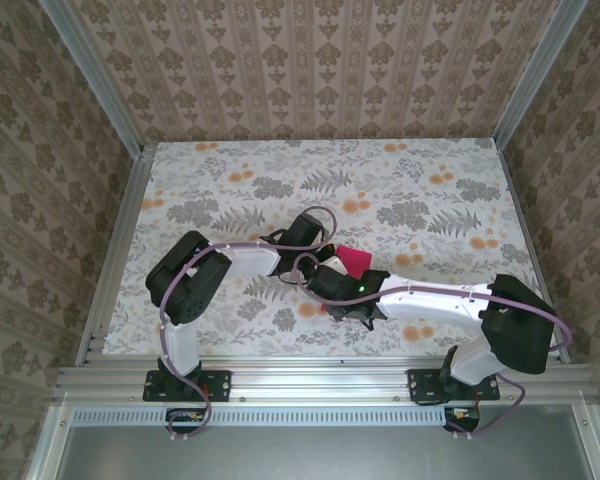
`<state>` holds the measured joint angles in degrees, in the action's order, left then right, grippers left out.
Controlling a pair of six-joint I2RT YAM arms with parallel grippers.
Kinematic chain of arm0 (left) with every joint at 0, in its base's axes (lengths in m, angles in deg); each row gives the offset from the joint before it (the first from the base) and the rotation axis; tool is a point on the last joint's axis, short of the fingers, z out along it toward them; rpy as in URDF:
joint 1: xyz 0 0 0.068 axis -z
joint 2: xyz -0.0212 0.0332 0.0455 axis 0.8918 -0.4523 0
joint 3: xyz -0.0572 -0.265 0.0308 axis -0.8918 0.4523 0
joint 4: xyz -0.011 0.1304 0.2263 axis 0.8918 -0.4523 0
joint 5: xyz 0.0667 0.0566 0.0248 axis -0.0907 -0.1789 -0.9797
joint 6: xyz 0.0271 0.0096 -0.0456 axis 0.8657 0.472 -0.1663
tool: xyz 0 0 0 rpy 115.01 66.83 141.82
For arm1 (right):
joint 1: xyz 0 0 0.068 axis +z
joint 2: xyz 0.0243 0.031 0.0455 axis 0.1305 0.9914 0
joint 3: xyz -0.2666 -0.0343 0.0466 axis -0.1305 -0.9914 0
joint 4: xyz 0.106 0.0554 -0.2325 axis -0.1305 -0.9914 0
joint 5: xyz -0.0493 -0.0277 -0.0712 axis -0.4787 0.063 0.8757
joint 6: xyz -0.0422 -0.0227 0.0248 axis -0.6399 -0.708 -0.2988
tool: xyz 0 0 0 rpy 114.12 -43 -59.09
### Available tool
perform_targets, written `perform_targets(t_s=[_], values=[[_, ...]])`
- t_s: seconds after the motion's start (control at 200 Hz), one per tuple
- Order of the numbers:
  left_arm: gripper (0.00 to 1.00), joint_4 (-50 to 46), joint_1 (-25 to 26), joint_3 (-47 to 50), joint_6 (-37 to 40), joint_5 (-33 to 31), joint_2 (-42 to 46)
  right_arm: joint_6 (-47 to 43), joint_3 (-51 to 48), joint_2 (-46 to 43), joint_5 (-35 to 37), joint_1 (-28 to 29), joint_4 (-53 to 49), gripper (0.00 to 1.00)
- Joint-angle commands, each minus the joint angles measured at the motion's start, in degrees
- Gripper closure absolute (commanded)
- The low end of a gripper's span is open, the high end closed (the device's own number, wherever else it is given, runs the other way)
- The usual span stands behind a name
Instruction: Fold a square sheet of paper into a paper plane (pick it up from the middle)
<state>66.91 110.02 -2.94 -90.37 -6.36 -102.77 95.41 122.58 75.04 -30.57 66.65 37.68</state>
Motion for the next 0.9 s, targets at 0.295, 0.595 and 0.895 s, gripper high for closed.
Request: perform_targets(t_s=[0.295, 0.595, 0.895], values=[[0.87, -2.1, 0.5, -1.4, 0.3, -1.2, 1.5, 1.6, 1.1, -1.9, 1.7, 0.4, -2.0, 0.99], [0.45, -8.0, -0.7, 4.1, 1.7, -9.3, 11.2, 3.9, -2.6, -4.7, -6.3, -2.5, 6.9, 1.00], [0.69, -16.0, 1.2, 7.2, 4.5, -14.6, 17.7, 4.6, -7.0, -7.7, -17.7, -8.5, 13.2, 0.99]])
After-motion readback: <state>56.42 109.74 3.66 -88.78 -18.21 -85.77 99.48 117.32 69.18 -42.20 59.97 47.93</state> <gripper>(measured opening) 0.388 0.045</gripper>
